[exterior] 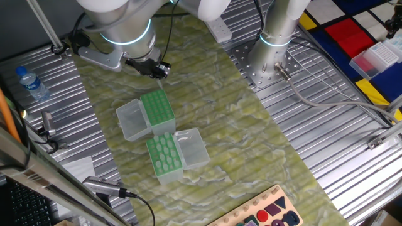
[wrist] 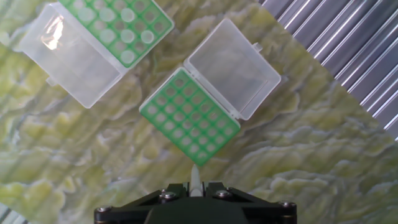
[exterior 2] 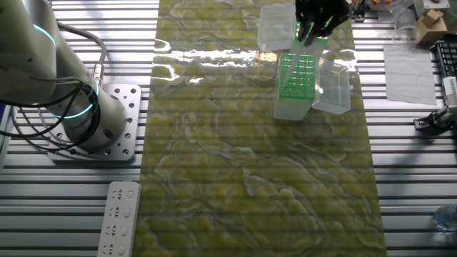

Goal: Transfer all large pipette tips from one holder to another

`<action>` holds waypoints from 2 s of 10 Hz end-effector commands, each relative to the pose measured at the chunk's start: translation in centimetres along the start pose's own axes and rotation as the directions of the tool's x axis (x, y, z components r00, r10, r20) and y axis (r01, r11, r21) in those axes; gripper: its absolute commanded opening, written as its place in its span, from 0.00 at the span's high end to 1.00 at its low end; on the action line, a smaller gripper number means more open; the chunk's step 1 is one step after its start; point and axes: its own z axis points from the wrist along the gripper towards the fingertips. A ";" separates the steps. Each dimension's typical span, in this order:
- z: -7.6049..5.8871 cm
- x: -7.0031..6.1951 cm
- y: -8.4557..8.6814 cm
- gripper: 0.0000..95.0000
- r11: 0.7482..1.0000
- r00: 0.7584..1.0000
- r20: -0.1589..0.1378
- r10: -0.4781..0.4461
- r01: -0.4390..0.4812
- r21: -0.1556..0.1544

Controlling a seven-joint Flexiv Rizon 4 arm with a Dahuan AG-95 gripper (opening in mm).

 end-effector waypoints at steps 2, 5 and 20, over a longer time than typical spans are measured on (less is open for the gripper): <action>0.4 -0.1 -0.3 1.00 1.000 1.000 0.009 -0.002 0.002 0.006; 0.6 -0.3 -0.4 1.00 1.000 1.000 0.014 0.000 0.000 0.009; 3.0 0.0 -0.3 1.00 0.999 0.997 0.080 -0.009 0.006 0.041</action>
